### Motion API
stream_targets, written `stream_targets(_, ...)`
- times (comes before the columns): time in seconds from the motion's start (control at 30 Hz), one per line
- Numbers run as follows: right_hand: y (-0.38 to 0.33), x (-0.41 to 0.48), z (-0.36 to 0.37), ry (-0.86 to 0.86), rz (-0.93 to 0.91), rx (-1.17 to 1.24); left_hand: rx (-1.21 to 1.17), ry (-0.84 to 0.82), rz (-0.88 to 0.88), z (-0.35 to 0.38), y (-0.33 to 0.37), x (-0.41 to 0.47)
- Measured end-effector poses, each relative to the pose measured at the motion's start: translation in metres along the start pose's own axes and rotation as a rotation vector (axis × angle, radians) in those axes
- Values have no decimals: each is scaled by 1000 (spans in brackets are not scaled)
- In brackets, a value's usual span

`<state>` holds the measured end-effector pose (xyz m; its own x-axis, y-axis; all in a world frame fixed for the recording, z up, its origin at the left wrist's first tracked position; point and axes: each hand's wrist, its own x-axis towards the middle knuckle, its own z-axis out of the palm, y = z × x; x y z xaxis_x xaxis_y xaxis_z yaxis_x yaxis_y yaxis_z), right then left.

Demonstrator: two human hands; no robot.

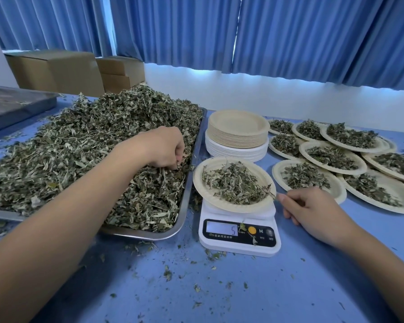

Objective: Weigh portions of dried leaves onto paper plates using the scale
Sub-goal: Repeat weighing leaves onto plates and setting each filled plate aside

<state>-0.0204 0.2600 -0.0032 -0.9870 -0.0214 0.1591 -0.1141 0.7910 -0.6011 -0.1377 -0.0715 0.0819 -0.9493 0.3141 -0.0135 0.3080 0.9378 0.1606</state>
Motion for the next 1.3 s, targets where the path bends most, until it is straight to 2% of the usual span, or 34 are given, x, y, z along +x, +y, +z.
stream_targets(0.1, -1, 0, 0, 0, 2, -2, -16, -16, 13, -2, 1, -1)
stream_targets(0.27, -1, -1, -1, -6, 7, 2, 72, -237, 26, 1, 4, -7)
stream_targets(0.47, -2, -1, -1, -5, 13, 2, 39, -106, 21, -1, 2, -6)
stream_targets(0.6, -4, -2, 0, 9, 21, 16, 26, -132, 28, -4, 1, -7)
stream_targets(0.73, -12, -2, -2, 115, 42, 288, -240, 39, 66, -5, 10, -6)
stream_targets(0.8, -18, -2, -4, 112, 59, 447, -301, 74, 66, 1, 19, -6)
stream_targets(1.0, -26, -6, 1, -26, 105, 568, -291, 55, 119, 16, 32, -3)
stream_targets(1.13, -28, -1, 5, 11, 174, 598, -255, -2, 99, 21, 40, -3)
stream_targets(1.3, -30, 4, -4, 141, 276, 676, -499, -7, 123, 22, 56, -4)
